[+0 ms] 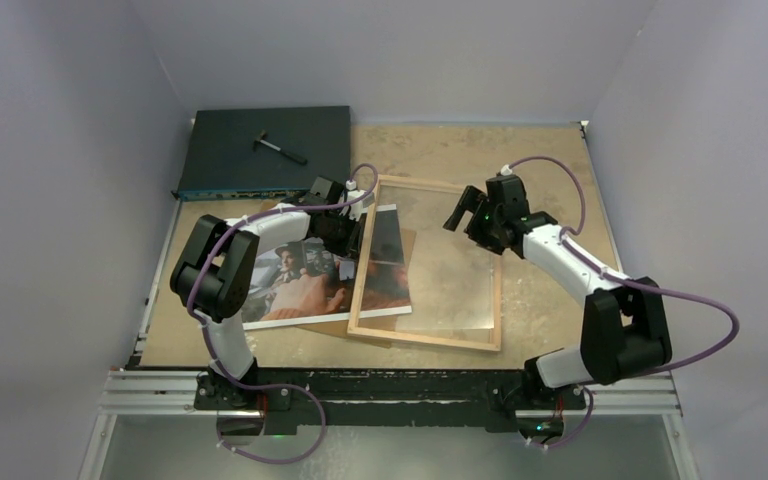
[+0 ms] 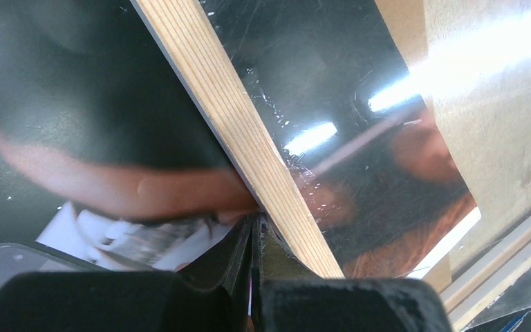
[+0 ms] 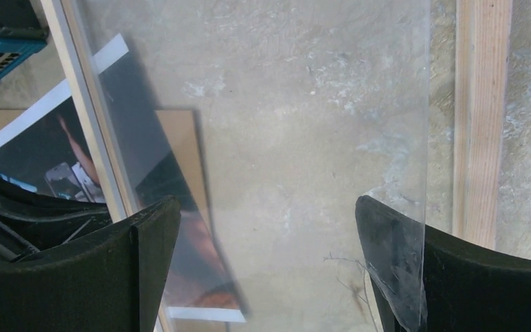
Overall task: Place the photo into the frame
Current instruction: Place the photo frame item in the photo frame.
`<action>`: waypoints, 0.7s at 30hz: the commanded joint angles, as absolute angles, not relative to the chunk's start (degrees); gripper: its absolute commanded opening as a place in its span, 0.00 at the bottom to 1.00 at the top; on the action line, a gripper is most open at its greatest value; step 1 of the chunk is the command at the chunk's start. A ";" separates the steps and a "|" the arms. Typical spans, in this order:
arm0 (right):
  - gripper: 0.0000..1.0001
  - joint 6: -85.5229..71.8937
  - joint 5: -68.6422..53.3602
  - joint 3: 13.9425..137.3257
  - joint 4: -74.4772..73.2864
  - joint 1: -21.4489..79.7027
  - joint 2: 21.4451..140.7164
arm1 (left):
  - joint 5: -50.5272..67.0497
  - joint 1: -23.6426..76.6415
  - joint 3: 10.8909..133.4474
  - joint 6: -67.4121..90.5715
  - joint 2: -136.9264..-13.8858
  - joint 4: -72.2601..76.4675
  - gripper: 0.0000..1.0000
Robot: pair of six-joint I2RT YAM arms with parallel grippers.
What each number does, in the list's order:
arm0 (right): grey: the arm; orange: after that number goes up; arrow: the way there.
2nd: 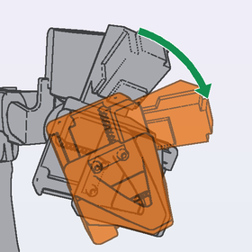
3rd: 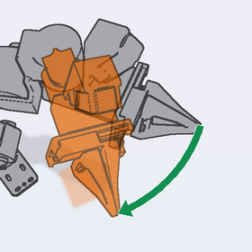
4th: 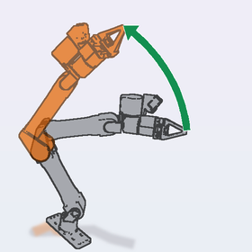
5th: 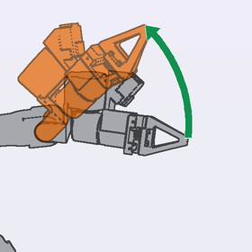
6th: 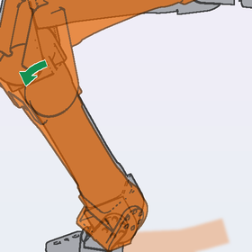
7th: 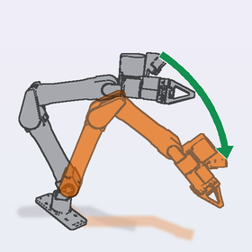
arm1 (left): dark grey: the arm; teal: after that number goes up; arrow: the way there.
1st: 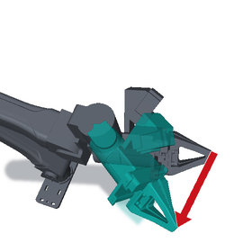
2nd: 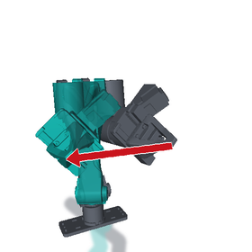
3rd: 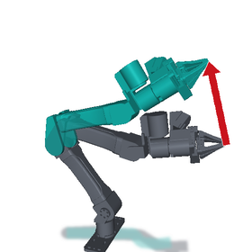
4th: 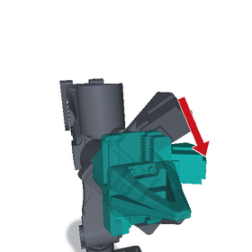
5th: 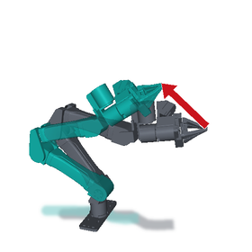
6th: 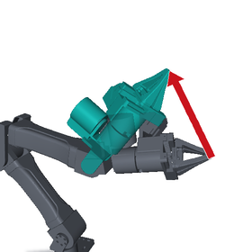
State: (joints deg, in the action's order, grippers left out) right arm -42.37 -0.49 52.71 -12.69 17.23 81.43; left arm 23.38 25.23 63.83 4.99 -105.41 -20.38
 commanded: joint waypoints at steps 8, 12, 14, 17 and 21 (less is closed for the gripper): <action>0.99 -39.20 1.43 56.52 -14.72 18.29 85.34 | 27.20 26.21 63.47 5.41 -104.31 -18.60 0.00; 0.99 -38.17 3.19 57.15 -16.03 18.49 87.03 | 27.38 26.24 63.48 5.55 -104.22 -18.48 0.00; 0.99 -37.70 4.50 57.49 -16.52 18.75 87.09 | 27.47 26.19 63.37 5.60 -104.19 -18.50 0.00; 0.99 -36.81 6.37 58.04 -17.38 18.88 86.84 | 27.42 26.19 63.26 5.46 -104.16 -18.54 0.00; 0.99 -35.65 7.75 58.94 -18.28 18.90 86.45 | 27.42 26.19 63.23 5.41 -104.12 -18.67 0.00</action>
